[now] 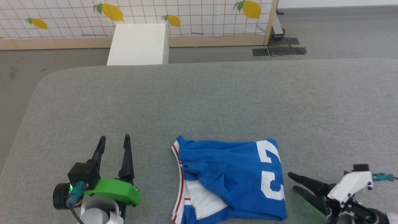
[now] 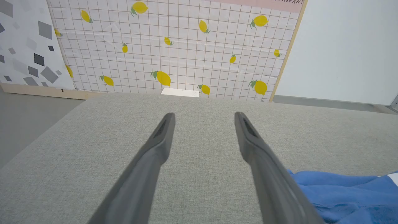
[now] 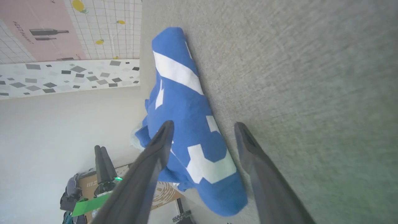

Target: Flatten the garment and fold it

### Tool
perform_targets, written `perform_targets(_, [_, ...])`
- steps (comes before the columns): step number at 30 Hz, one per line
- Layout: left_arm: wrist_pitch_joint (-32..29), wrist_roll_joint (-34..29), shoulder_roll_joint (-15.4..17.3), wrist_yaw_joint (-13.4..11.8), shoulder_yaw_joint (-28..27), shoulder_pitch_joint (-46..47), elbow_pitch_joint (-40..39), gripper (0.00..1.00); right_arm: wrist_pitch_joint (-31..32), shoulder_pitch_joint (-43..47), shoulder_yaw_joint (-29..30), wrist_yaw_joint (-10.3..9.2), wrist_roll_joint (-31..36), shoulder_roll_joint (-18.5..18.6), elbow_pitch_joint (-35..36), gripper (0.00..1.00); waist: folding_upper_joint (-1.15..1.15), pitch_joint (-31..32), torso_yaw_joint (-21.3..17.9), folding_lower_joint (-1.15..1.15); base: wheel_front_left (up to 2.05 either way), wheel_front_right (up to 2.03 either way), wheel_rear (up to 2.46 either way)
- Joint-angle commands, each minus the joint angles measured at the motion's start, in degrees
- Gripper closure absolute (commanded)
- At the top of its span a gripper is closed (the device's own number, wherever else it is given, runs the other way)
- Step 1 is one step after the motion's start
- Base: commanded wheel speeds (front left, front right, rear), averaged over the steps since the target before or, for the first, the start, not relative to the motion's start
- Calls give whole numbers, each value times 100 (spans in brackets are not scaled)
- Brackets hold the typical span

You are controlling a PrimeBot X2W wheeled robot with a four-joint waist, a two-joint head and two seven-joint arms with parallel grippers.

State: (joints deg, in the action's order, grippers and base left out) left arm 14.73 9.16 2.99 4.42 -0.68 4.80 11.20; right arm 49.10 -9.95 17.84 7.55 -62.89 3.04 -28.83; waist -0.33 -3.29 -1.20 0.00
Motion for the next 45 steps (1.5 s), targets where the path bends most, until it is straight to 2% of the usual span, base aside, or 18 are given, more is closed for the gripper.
perform_targets(1, [27, 21, -12, -24, -1, 83, -6, 0, 150, -162, 12, -6, 154, -15, -80, 0, 33, -25, 33, 0, 0, 0, 0])
perform_targets(8, [27, -4, -12, -5, 6, 138, 24, 0, 764, -573, -407, -6, 339, -15, -462, 0, 33, -81, 152, 0, 0, 0, 0])
perform_targets(15, [27, 5, -12, -2, 43, 150, 41, 0, 568, -787, -1192, -6, 384, -15, -655, 0, 33, -81, 276, 0, 0, 0, 0])
perform_targets(16, [27, 11, -12, -3, 53, 147, 49, 0, 499, -812, -1297, -6, 420, -15, -671, 18, 33, -75, 298, 0, 0, 0, 0])
perform_targets(17, [27, 15, -12, -5, 62, 143, 54, 0, 441, -827, -1372, -6, 453, -15, -670, 57, 33, -69, 315, 0, 0, 0, 0])
perform_targets(18, [27, 21, -12, -7, 70, 138, 59, 0, 342, -840, -1446, -6, 547, -16, -651, 74, 33, -60, 335, 0, 0, 0, 0])
perform_targets(19, [27, 24, -12, -7, 69, 132, 63, 0, 236, -844, -1498, -6, 687, -16, -607, 99, 33, -51, 348, 0, 0, 0, 0])
perform_targets(21, [27, 27, -12, -7, 65, 114, 65, 0, 12, -834, -1565, -6, 1025, -16, -477, 100, 33, -32, 364, 0, 0, 0, 0])
perform_targets(25, [27, 11, -12, -15, -6, 34, 29, 0, -470, -760, -1869, -6, 2145, 140, 93, 100, 33, 6, 306, 0, 0, 0, 0])
perform_targets(29, [27, -26, -12, -12, -108, -45, 3, 0, -841, -757, -2508, -6, 3681, 701, 754, 100, 33, -4, 77, 0, 0, 0, 0])
perform_targets(33, [27, -30, -12, 4, -141, -40, -32, 0, -958, -925, -2829, -6, 4793, 1212, 1059, 100, 33, -81, -251, 0, 0, 0, 0])
perform_targets(39, [27, -91, -11, 9, -130, 153, -146, 0, -1074, -1408, -2890, -6, 5709, 1733, 1061, 100, 33, -418, -858, 0, 0, 0, 0])
perform_targets(45, [27, -228, 62, 41, -160, 458, -274, 0, -1387, -2046, -2604, -6, 6255, 1995, 629, 100, 33, -951, -1479, 0, 0, 0, 0])
